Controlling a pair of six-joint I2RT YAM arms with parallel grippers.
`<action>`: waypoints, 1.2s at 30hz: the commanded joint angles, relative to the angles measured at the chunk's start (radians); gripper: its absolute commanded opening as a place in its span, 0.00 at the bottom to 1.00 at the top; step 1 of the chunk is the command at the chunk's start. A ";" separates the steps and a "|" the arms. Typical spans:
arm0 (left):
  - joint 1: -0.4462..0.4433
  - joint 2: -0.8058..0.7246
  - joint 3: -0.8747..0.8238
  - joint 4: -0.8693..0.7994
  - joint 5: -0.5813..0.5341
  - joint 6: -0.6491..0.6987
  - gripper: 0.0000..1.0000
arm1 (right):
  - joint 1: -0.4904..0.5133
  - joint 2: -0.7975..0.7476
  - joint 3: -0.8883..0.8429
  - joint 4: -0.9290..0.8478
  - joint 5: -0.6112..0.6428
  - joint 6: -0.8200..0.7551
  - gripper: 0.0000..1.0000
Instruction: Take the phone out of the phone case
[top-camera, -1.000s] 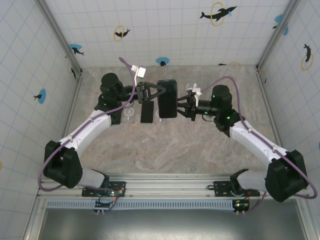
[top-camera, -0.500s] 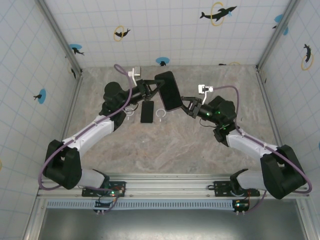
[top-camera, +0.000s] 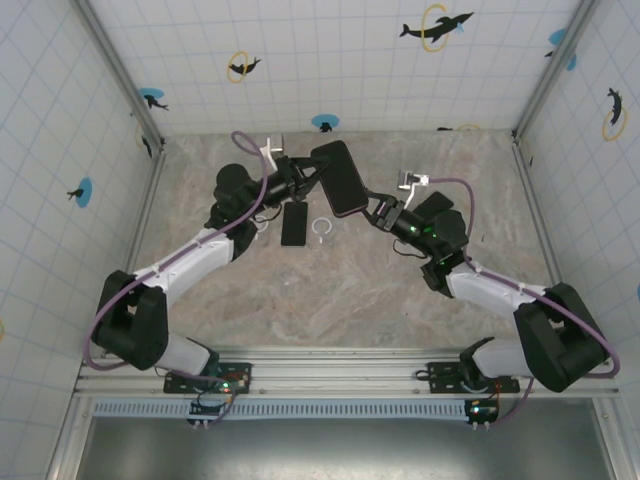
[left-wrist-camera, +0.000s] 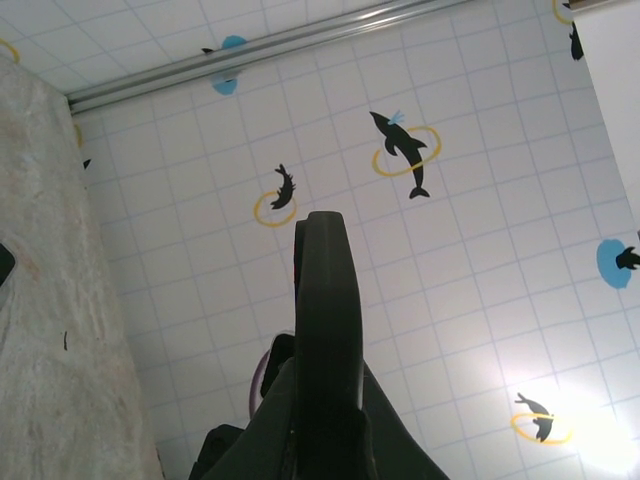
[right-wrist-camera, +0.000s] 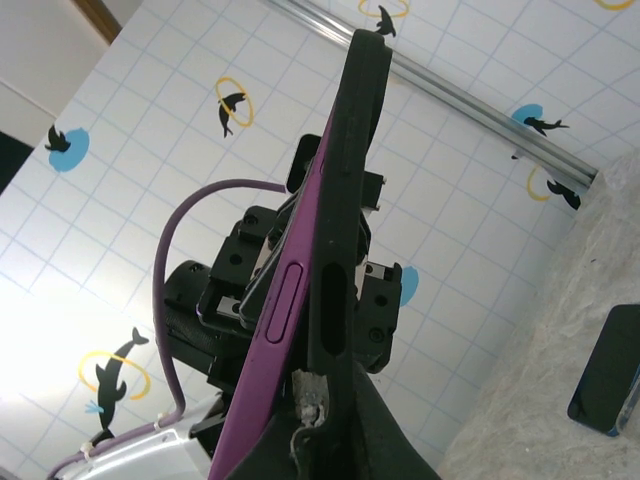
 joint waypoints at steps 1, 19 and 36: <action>0.002 0.026 -0.011 -0.005 -0.063 -0.022 0.17 | 0.022 -0.012 -0.021 0.152 0.033 0.038 0.06; -0.046 -0.101 -0.109 -0.244 -0.252 -0.060 0.55 | 0.027 0.003 -0.026 0.042 0.309 0.071 0.04; -0.241 -0.144 -0.172 -0.148 -0.458 -0.268 0.56 | 0.052 0.124 0.079 0.046 0.396 0.034 0.04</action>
